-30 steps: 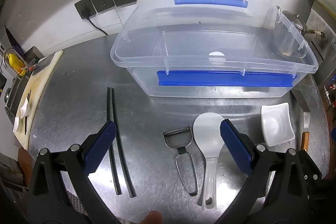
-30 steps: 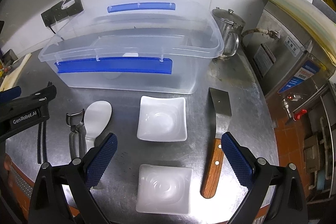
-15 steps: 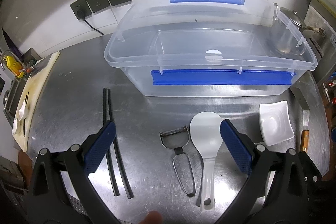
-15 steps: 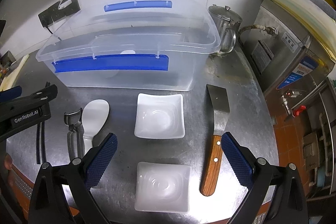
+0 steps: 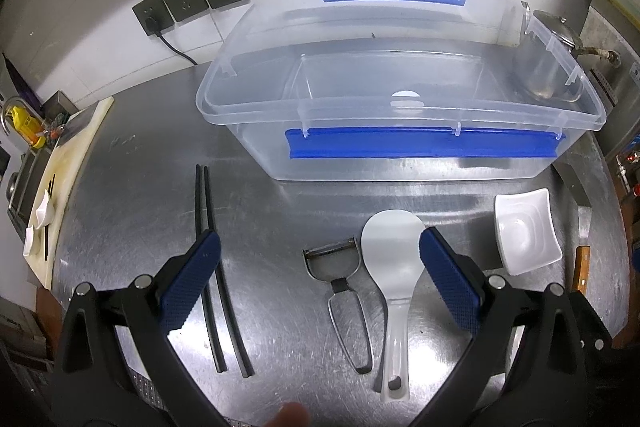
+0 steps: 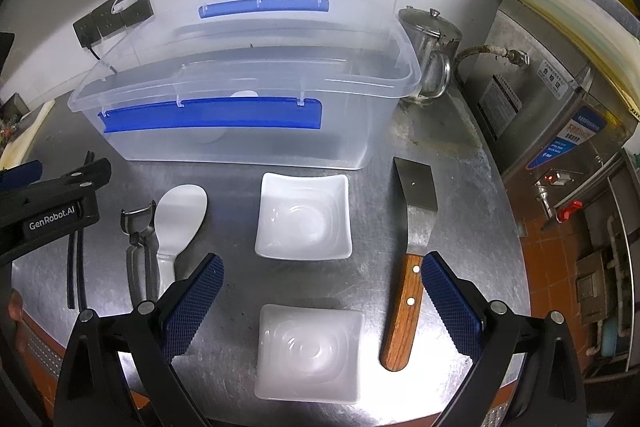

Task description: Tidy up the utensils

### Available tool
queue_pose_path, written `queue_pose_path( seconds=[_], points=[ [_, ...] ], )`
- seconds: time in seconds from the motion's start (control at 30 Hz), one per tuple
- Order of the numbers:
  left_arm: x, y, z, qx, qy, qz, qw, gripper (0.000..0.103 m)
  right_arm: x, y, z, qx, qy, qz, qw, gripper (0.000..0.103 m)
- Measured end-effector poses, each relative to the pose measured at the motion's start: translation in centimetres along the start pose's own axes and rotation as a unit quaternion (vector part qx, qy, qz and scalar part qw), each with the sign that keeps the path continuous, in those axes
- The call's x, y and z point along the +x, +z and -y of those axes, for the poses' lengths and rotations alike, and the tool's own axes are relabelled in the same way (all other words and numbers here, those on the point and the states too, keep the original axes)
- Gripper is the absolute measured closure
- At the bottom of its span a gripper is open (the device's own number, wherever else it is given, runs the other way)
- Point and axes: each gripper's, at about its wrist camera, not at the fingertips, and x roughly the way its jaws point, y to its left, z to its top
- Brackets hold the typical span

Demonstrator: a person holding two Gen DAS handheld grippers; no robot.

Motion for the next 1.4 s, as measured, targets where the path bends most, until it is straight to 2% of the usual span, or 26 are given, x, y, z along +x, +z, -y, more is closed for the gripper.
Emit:
queue_pose_path(
  seconds=[0.8,0.93,1.0,1.1,1.23,1.27,1.33,1.4],
  points=[
    [0.3,0.0,-0.2,0.001,0.002,-0.004,1.0000,0.007,-0.1,0.0,0.0,0.007,0.020,0.004,1.000,0.005],
    [0.2,-0.1,0.2,0.001,-0.008,-0.003,1.0000,0.007,-0.2,0.0,0.5,0.011,0.023,0.009,1.000,0.005],
    [0.0,-0.2,0.8,0.005,-0.032,0.000,0.9995,0.007,-0.3,0.1,1.8,0.027,0.019,0.019,0.999,0.005],
    [-0.5,-0.5,2.1,0.019,-0.088,0.006,0.9960,0.007,0.3,-0.3,5.0,0.056,0.018,0.001,0.998,0.005],
    [-0.7,-1.5,4.7,0.043,-0.191,-0.002,0.9807,0.007,1.5,-2.0,9.2,0.105,0.046,-0.039,0.993,0.005],
    [-0.5,-1.9,5.5,0.052,-0.215,-0.009,0.9753,0.008,2.2,-2.7,9.9,0.110,0.065,-0.058,0.990,0.005],
    [0.1,-2.9,6.9,0.066,-0.229,-0.034,0.9704,0.008,2.9,-3.9,10.0,0.111,0.097,-0.072,0.986,0.005],
    [0.9,-3.7,7.6,0.062,-0.241,-0.060,0.9667,0.008,3.6,-4.5,9.4,0.105,0.128,-0.088,0.982,0.017]
  ],
)
